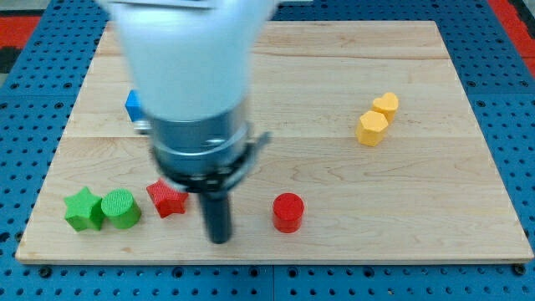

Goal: Slightly push the red star upwards

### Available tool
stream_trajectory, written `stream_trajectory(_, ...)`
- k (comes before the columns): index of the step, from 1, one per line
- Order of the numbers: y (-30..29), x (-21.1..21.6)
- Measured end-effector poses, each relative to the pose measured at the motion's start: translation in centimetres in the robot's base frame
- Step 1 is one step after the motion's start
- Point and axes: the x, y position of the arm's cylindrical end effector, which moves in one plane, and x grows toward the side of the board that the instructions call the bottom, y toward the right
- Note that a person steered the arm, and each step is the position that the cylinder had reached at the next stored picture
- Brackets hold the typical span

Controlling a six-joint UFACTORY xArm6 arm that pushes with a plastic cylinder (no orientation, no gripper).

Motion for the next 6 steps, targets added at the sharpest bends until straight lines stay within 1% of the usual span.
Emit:
stream_trajectory(1,-2.9,-0.1)
stream_trajectory(2,-3.9,-0.1)
stream_trajectory(3,-3.9,-1.2)
stream_trajectory(5,-3.9,-4.9)
stream_trajectory(6,-4.2,-0.7)
